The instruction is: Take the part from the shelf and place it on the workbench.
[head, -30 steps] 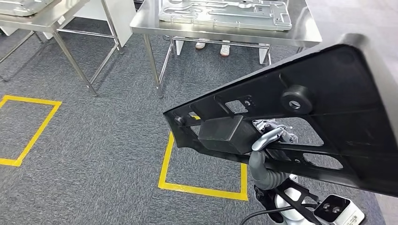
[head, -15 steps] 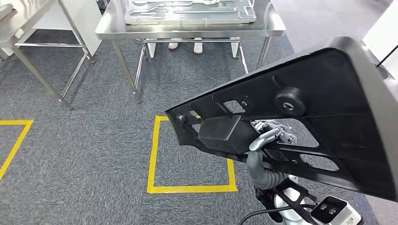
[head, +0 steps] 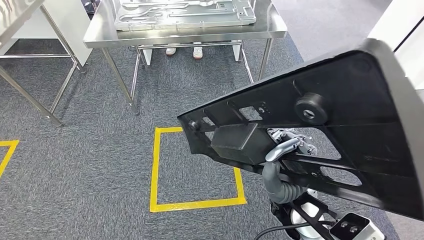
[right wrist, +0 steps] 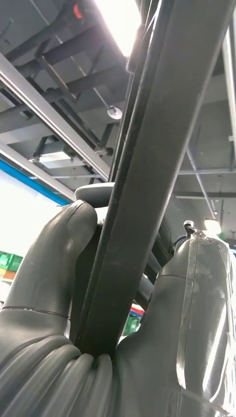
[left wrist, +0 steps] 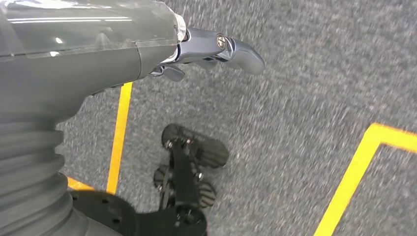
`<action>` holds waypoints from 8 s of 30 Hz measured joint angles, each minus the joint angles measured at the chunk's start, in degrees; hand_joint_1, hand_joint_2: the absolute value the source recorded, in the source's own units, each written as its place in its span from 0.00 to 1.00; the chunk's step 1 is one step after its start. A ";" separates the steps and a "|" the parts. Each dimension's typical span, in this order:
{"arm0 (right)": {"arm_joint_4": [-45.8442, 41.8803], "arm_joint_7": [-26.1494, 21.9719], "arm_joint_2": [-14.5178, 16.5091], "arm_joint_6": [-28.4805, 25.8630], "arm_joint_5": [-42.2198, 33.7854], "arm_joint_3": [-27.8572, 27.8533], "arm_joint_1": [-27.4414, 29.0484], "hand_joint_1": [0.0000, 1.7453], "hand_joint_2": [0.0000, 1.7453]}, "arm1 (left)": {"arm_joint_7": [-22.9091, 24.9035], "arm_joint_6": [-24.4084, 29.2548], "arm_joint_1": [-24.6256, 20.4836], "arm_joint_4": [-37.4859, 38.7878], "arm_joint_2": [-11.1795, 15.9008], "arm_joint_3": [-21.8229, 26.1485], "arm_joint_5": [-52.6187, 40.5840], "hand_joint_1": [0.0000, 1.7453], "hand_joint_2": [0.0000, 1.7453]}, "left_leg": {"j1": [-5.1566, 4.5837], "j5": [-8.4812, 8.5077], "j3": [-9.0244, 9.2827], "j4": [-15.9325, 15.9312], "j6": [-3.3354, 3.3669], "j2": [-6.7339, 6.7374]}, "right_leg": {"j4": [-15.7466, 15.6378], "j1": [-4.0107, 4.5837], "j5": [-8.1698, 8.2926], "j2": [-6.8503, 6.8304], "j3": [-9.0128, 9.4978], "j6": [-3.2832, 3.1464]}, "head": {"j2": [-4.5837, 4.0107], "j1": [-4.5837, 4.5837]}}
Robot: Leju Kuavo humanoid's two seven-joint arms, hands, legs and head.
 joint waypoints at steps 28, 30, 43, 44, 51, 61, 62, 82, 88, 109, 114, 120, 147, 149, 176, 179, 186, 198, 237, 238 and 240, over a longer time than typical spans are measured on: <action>-0.48 0.02 -0.44 2.27 -1.18 0.17 -0.28 1.00 1.00 | -0.48 0.05 0.55 0.00 -0.16 0.27 0.08 0.00 1.00 | -0.03 1.50 -7.28 4.47 -0.74 -0.14 | -0.46 -0.18 -5.76 0.08 6.61 -0.99 | -0.01 -0.03; -0.42 0.02 -0.45 2.29 -1.19 0.19 -0.19 1.00 1.00 | -0.51 0.08 0.56 0.00 -0.16 0.33 0.09 0.00 1.00 | -0.46 5.31 -7.08 2.92 0.07 -0.25 | -0.47 -0.19 -6.45 0.39 7.37 -0.23 | -0.01 -0.08; -0.60 0.00 -0.45 2.22 -0.53 0.17 0.21 1.00 1.00 | -0.67 0.07 0.21 0.00 -0.25 0.34 0.07 0.00 1.00 | 0.10 -0.15 1.28 0.23 1.19 -0.67 | 8.63 -1.11 -5.74 -1.05 -5.76 2.28 | 0.00 -0.09; -0.58 0.01 -0.45 2.22 -0.51 0.17 0.31 1.00 1.00 | -0.67 0.06 0.18 0.00 -0.29 0.34 0.05 0.00 1.00 | 0.09 -0.91 2.17 0.32 0.94 -0.70 | 5.15 -1.03 -2.15 -1.23 -5.19 2.04 | 0.00 -0.09; -0.78 0.00 -0.42 3.22 -0.73 -0.16 0.62 1.00 1.00 | -0.87 0.02 -0.13 0.01 -0.38 0.33 0.00 0.00 1.00 | 0.21 -2.05 1.82 5.27 -1.22 -0.62 | -0.62 -0.70 1.71 -1.10 -1.78 -0.97 | -0.01 -0.09; -0.68 0.02 -0.25 3.59 -0.54 -0.25 0.81 1.00 1.00 | -0.90 0.05 0.34 0.01 -0.40 0.34 -0.09 0.00 1.00 | -0.26 3.50 -5.75 2.91 -0.23 -0.65 | -1.06 -0.12 -4.57 -0.69 5.82 -0.70 | 0.00 -0.08; -0.67 0.02 -0.21 3.60 -0.50 -0.26 0.89 1.00 1.00 | -0.91 0.07 0.37 0.01 -0.39 0.35 -0.09 0.00 1.00 | -0.40 4.35 -5.46 2.19 0.09 -0.67 | -1.02 -0.08 -4.88 -0.60 6.25 -0.34 | 0.00 -0.07; -1.03 0.02 0.13 3.35 -0.22 -0.74 1.63 1.00 1.00 | -1.02 0.03 -0.18 0.01 -0.42 0.34 -0.33 0.00 1.00 | -0.07 -3.52 4.51 4.93 -1.18 -0.78 | -0.49 -0.55 1.48 -1.04 -0.89 -1.28 | -0.01 -0.10; -1.04 0.01 0.20 3.25 -0.17 -0.74 1.91 1.00 1.00 | -1.00 0.04 0.29 0.00 -0.45 0.34 -0.35 0.00 1.00 | 0.16 -8.59 -6.21 14.08 -1.45 -0.72 | -0.55 -0.30 -1.29 -0.79 1.91 -1.55 | 0.00 -0.09; -0.49 0.02 0.02 0.86 -0.61 -0.68 2.19 1.00 1.00 | -1.40 0.10 0.40 0.00 -0.43 0.35 -0.11 0.00 1.00 | -0.13 -4.71 8.23 -1.09 -0.30 -1.13 | 0.90 -0.14 4.83 -1.19 -6.69 -0.16 | 0.00 -0.03; -0.35 0.00 0.19 1.15 -0.40 -0.72 2.65 1.00 1.00 | -1.68 0.09 -0.02 0.00 -0.51 0.38 0.23 0.00 1.00 | 0.12 -2.62 0.26 12.62 -1.80 -0.78 | -1.14 -0.47 2.16 -1.14 -1.70 -1.85 | 0.00 -0.03; 1.02 0.02 0.89 1.19 -0.03 -0.84 2.76 1.00 1.00 | -1.69 0.12 0.52 0.00 -0.56 0.46 0.73 0.00 1.00 | 0.17 -6.43 -7.61 9.95 -1.64 -0.72 | -1.43 -0.37 -3.34 -0.80 5.42 -1.81 | 0.00 -0.02; 54.93 24.41 -2.53 -21.39 69.63 -4.43 -38.76 1.00 1.00 | -3.35 -0.57 -0.32 0.00 -0.45 0.39 -2.49 0.00 1.00 | -0.05 -2.81 -12.32 17.76 -2.02 -0.79 | 0.69 -0.86 0.07 -0.94 -1.38 -1.40 | 0.00 -0.02; 58.67 24.62 -0.87 -20.64 71.29 -1.26 -39.90 1.00 1.00 | -3.34 -0.57 -0.46 0.00 -0.45 0.34 -2.72 0.00 1.00 | -0.06 -0.46 -12.74 16.96 -1.82 -0.78 | 0.72 -0.68 -0.39 -0.90 -0.73 -1.47 | 0.00 -0.02; 92.43 37.82 18.16 -10.80 73.26 11.31 -51.99 1.00 1.00 | -3.65 -1.27 -2.62 0.02 -0.55 -0.95 -4.35 0.00 1.00 | 0.21 -1.58 -8.36 11.19 -2.13 -0.80 | -0.27 -0.55 2.16 -1.20 -2.55 -1.91 | 0.00 -0.06; 94.34 39.07 18.41 -9.33 74.36 11.35 -51.68 1.00 1.00 | -4.22 -1.39 -2.76 0.02 -0.55 -1.23 -4.64 0.00 1.00 | 0.55 -2.55 -11.47 16.93 -2.69 -0.72 | -0.16 -0.52 1.96 -1.17 -2.45 -1.85 | 0.00 -0.05; 96.60 38.86 18.73 -9.40 75.89 12.14 -50.81 1.00 1.00 | -4.43 -1.33 -3.27 0.04 -0.60 -1.81 -4.89 0.00 1.00 | 0.58 3.95 -4.42 1.62 -1.48 -0.80 | 0.52 -0.27 1.27 -0.82 -2.54 -0.16 | 0.00 -0.05; 98.22 36.28 19.30 -11.83 77.83 14.36 -48.38 0.25 0.25 | -4.45 -0.90 -3.54 0.04 -1.04 -2.57 -5.27 0.00 1.00 | 0.12 3.50 -3.55 1.49 0.07 -0.82 | 4.16 -0.17 1.30 -1.01 -5.01 -0.11 | 0.00 -0.04; 41.50 9.33 -1.70 -35.10 40.00 -13.27 -23.09 0.00 0.00 | -8.91 -2.03 0.02 0.11 -1.88 0.04 1.35 0.00 0.00 | -0.07 -2.45 -6.37 9.83 -1.05 -0.74 | -2.18 0.00 2.84 -2.71 -0.62 -1.60 | 0.00 -0.08; 38.91 8.38 -3.29 -35.41 38.78 -16.38 -19.21 0.00 0.00 | -8.75 -1.83 0.20 0.11 -1.88 0.42 1.61 0.00 0.00 | 0.17 -4.26 -7.76 13.35 -1.33 -0.69 | -2.17 -0.04 2.81 -2.88 -0.70 -1.56 | 0.00 -0.08; 34.69 6.51 -5.34 -35.07 36.96 -23.32 -11.09 0.00 0.00 | -8.47 -1.44 0.58 0.11 -1.87 1.08 1.95 0.00 0.00 | 0.62 -5.16 -8.52 16.28 -1.86 -0.60 | -1.94 -0.21 2.70 -3.11 -0.98 -1.35 | 0.00 -0.08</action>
